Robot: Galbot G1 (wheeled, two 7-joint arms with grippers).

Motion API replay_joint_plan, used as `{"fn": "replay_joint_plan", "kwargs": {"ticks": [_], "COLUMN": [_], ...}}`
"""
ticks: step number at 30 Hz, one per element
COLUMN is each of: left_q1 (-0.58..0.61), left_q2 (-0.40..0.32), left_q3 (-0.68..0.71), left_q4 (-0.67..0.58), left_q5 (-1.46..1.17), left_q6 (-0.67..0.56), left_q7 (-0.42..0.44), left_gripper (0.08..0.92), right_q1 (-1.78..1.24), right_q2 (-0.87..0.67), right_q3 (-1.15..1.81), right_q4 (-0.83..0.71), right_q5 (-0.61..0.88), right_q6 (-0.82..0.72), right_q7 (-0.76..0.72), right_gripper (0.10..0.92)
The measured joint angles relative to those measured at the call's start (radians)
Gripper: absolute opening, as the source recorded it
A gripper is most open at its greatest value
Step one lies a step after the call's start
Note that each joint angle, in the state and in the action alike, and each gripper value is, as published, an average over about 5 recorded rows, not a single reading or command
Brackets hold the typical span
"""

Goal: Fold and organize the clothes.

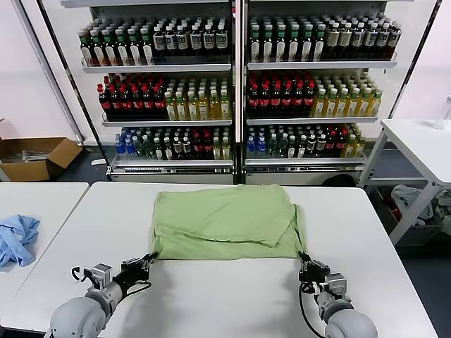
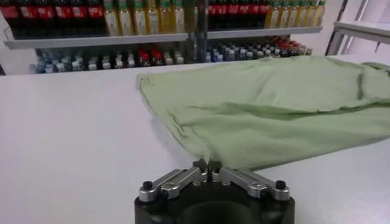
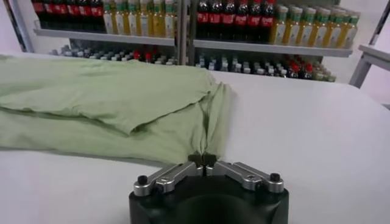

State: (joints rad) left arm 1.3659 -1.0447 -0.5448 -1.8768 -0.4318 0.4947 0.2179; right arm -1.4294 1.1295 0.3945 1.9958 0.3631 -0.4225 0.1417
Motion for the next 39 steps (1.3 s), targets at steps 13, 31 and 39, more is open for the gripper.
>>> {"fn": "replay_joint_plan", "kwargs": {"ticks": [13,31,39], "left_q1": [0.163,0.441,0.465], "left_q2": [0.001,-0.019,0.009], "left_q3": [-0.078,-0.204,-0.267], "left_q4": [-0.138,-0.346,-0.358], "left_q5": [0.012,0.058,0.050], "left_q6": [0.009,0.033,0.028], "left_q7": [0.008,-0.013,-0.008], "left_gripper": [0.088,0.272,0.505], "right_q1": [-0.249,-0.478,-0.462], "right_q2": [0.010,0.017,-0.007], "right_q3": [0.071,0.170,0.257], "right_q4": [0.184,0.326,0.346], "right_q5": [-0.052,-0.124,-0.034], "right_q6": [0.012,0.011,0.011], "right_q7": [-0.030,-0.063,-0.082], "right_gripper": [0.106,0.284,0.518]}}
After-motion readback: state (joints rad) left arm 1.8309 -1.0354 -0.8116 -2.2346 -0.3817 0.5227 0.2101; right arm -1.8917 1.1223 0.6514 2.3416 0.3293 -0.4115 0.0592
